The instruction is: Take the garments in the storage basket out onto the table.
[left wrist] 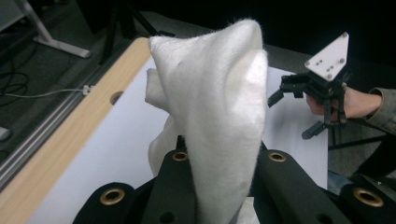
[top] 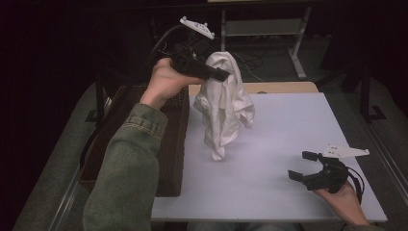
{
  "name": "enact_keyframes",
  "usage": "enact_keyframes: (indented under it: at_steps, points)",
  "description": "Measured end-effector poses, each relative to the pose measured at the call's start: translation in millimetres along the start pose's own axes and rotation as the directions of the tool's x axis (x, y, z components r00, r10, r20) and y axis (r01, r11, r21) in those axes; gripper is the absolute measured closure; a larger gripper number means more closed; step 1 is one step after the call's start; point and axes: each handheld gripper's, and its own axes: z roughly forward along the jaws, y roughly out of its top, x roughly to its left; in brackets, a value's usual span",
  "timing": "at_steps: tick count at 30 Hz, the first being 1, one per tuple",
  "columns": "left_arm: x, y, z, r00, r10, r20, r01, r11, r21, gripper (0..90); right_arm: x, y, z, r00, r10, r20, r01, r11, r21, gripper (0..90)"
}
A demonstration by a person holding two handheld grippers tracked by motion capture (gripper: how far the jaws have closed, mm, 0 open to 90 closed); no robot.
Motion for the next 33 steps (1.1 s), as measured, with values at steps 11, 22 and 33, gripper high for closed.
enact_keyframes:
  at_steps: [11,22,33]
  points:
    - [0.6,-15.4,26.5,0.9995,-0.008,0.031,0.007,0.9998,0.021,79.9,-0.3,0.0,0.2,1.0000,-0.006,-0.001,0.006,1.000,0.001,0.0]
    - [2.0,-30.3,55.7,0.9991,-0.018,0.038,0.016,0.9982,0.057,79.4,-0.1,0.1,1.0,1.0000,-0.008,-0.004,0.008,1.000,0.010,0.0]
    - [4.6,-39.5,80.6,0.9978,-0.012,0.064,0.006,0.9951,0.099,78.7,0.1,0.1,1.1,0.9999,-0.007,-0.010,0.007,1.000,0.012,0.0]
